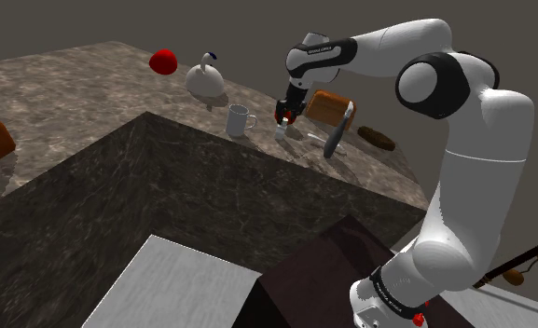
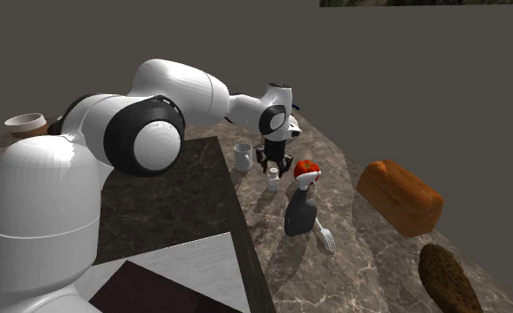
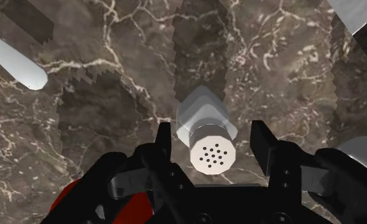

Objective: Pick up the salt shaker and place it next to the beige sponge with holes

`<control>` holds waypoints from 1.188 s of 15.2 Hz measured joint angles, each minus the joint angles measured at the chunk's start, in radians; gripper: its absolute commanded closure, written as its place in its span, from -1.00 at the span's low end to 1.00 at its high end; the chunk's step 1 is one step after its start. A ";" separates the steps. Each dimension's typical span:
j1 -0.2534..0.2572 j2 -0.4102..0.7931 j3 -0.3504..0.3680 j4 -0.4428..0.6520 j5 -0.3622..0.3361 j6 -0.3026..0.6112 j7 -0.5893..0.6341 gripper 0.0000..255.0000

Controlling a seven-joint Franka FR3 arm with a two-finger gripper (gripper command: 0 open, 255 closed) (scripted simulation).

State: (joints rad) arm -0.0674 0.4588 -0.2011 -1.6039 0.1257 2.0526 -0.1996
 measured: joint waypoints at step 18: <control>0.001 -0.033 -0.005 0.056 -0.009 -0.087 0.007 1.00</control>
State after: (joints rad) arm -0.0667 0.4262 -0.2057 -1.5480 0.1163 1.9652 -0.1921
